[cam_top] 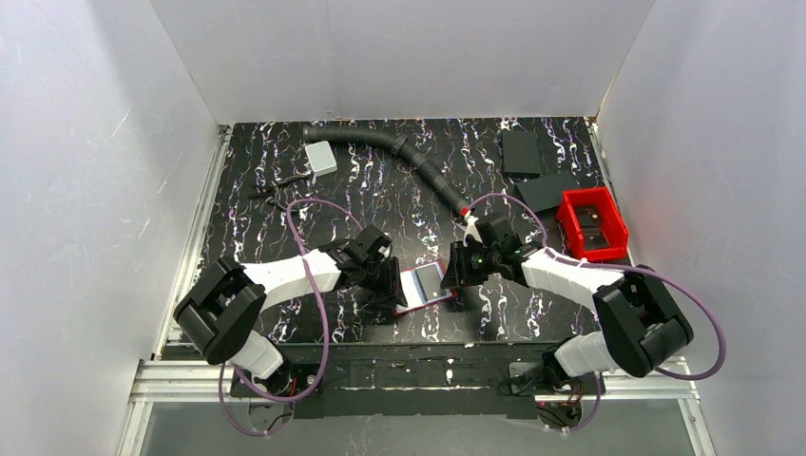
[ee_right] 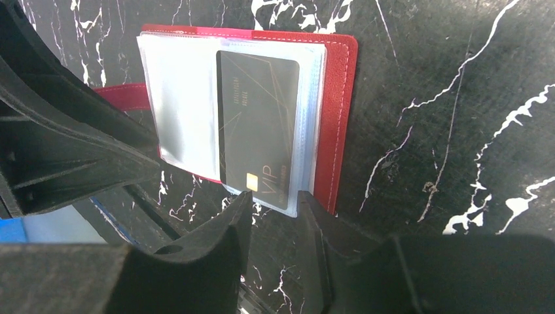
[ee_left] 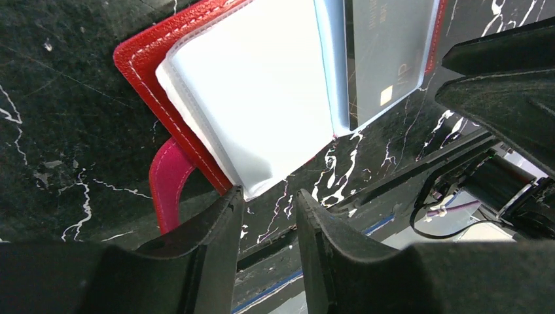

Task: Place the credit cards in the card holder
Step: Insert the credit card into the card holder.

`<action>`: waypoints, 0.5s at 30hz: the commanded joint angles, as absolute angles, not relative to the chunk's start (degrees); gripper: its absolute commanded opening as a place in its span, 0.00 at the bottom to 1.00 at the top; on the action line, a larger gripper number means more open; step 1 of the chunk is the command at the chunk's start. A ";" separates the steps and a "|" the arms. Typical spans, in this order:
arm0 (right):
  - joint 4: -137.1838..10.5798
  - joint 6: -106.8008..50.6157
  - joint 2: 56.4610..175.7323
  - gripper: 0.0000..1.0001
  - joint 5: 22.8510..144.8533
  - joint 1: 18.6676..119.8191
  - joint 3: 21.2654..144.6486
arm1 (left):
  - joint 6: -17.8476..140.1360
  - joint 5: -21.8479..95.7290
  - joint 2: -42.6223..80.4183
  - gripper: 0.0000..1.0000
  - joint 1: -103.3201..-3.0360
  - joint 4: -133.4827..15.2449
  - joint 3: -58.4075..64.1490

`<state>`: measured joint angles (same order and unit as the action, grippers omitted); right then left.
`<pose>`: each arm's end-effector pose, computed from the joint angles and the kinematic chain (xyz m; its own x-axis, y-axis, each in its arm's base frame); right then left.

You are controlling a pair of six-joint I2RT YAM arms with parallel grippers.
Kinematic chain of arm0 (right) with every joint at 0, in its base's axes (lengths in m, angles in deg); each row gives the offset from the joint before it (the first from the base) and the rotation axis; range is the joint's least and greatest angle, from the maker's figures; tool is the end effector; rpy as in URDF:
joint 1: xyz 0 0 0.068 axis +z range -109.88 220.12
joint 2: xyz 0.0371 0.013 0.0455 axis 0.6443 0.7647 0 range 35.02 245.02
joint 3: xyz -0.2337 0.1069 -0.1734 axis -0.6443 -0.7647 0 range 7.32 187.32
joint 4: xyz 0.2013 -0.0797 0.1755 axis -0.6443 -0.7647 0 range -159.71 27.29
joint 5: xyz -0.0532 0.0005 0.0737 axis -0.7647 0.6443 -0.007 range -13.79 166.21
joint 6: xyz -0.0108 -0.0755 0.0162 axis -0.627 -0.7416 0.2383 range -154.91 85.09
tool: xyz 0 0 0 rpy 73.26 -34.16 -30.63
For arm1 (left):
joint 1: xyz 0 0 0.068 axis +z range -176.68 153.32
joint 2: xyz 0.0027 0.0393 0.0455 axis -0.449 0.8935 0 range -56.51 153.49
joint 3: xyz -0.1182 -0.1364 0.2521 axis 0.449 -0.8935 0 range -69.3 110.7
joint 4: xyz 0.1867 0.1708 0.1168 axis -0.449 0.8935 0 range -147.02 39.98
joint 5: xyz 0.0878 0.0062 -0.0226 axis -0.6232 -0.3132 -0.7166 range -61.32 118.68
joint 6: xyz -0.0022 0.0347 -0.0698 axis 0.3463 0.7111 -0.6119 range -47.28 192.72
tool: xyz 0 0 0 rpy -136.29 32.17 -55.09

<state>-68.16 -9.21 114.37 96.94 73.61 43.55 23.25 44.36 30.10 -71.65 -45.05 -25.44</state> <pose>0.2269 0.1783 0.1721 -0.8720 -0.0907 -0.4811 -0.3699 0.7658 0.5261 0.2108 -0.2360 0.1678 -0.9764 -0.0589 -0.2077 0.0750 0.8093 -0.5825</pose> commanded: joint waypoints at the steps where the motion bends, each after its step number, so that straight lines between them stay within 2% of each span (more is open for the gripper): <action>1: -65.20 -9.21 115.71 0.42 97.56 73.64 44.64 | 23.36 43.52 29.66 0.33 -71.68 -45.36 -26.29; 11: -63.40 -9.03 117.16 0.39 98.80 73.66 44.06 | 22.45 43.71 29.74 0.32 -71.68 -46.77 -27.63; 15: -63.24 -9.41 117.70 0.41 98.09 73.69 43.55 | 21.84 44.14 29.37 0.31 -71.68 -47.64 -27.88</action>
